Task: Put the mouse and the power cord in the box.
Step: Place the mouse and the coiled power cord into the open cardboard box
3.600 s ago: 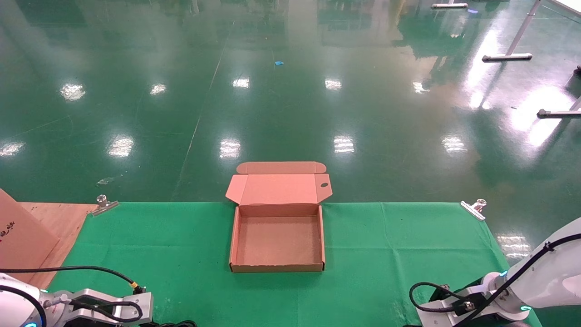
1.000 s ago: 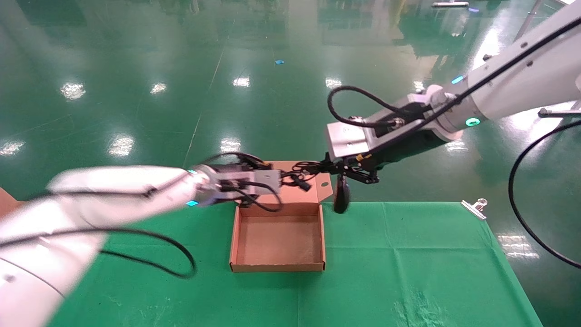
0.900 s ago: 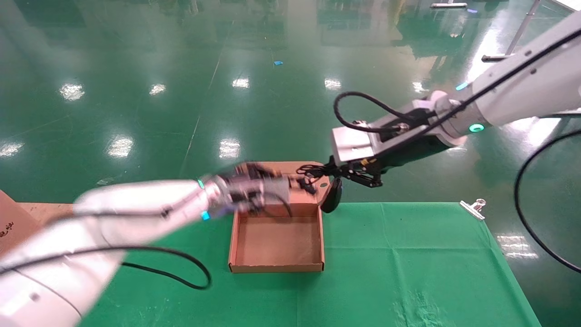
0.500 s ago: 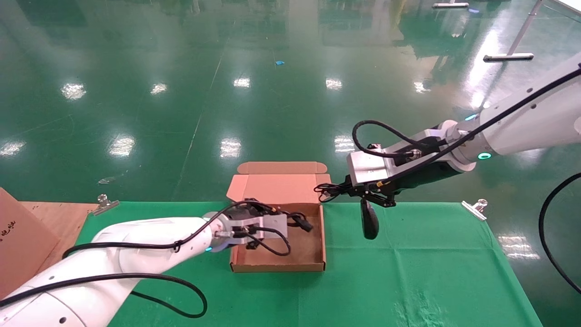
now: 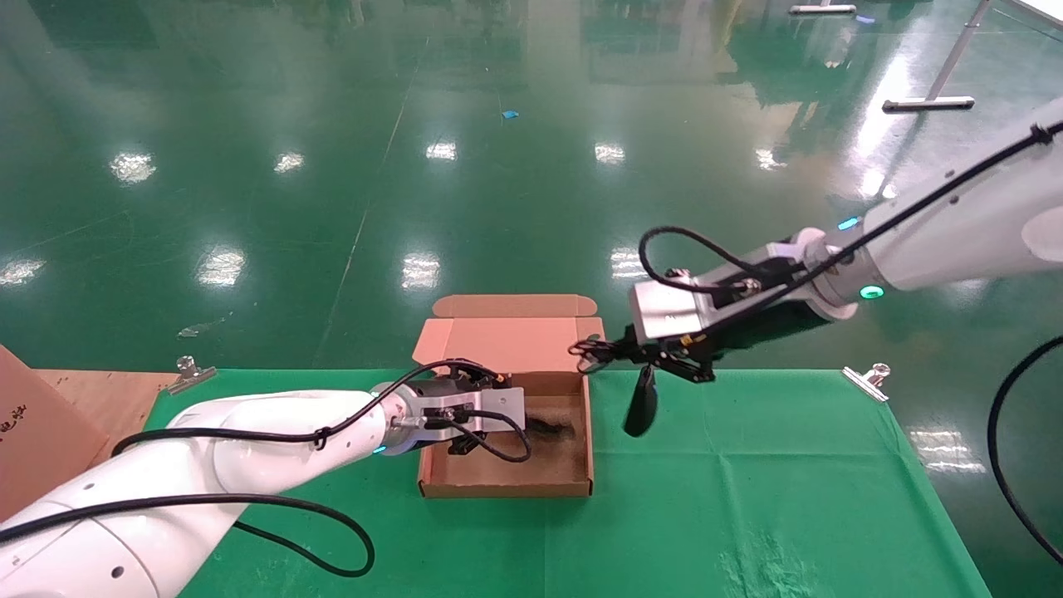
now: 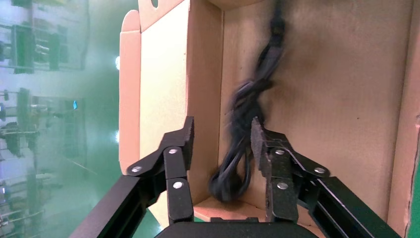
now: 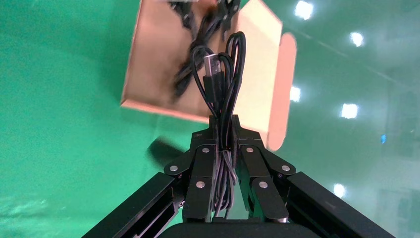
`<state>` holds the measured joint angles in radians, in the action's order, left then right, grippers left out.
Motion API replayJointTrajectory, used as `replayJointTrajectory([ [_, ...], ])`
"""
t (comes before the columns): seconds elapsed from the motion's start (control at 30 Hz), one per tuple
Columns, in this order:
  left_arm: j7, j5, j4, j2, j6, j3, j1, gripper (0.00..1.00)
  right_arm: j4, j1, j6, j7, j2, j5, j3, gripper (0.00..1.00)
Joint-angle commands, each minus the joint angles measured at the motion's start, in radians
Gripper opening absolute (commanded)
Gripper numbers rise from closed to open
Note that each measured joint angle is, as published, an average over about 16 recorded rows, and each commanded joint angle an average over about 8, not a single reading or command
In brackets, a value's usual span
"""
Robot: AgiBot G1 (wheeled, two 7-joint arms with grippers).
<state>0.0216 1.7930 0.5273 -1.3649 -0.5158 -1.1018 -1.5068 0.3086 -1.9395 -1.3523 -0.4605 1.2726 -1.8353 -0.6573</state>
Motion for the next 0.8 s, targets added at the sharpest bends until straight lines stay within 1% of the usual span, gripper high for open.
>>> replayJointTrajectory([
  [0.03,0.002,-0.013,-0.005,-0.001,0.008,-0.02,-0.002,1.0,-0.013,-0.009,-0.001,-0.008,0.009,0.003,0.001,0.0],
  [0.2,0.021,-0.093,0.004,0.019,-0.015,-0.017,-0.028,1.0,-0.028,-0.02,-0.001,-0.012,0.043,0.005,-0.001,0.0],
  [0.3,0.055,-0.155,0.027,0.06,-0.055,0.008,-0.048,1.0,-0.025,-0.017,0.002,-0.008,0.063,0.007,-0.005,0.0],
  [0.4,0.093,-0.215,0.07,0.128,-0.101,0.041,-0.059,1.0,-0.003,-0.003,0.014,0.007,0.08,0.013,-0.014,0.0],
  [0.53,0.119,-0.286,0.163,0.246,-0.149,0.086,-0.054,1.0,0.068,0.036,0.053,0.049,0.094,0.027,-0.05,0.0],
  [0.67,0.124,-0.33,0.258,0.358,-0.173,0.118,-0.038,1.0,0.162,0.082,0.116,0.111,0.1,0.048,-0.117,0.0],
  [0.8,0.113,-0.341,0.328,0.442,-0.172,0.131,-0.018,1.0,0.237,0.116,0.188,0.173,0.102,0.078,-0.201,0.0],
])
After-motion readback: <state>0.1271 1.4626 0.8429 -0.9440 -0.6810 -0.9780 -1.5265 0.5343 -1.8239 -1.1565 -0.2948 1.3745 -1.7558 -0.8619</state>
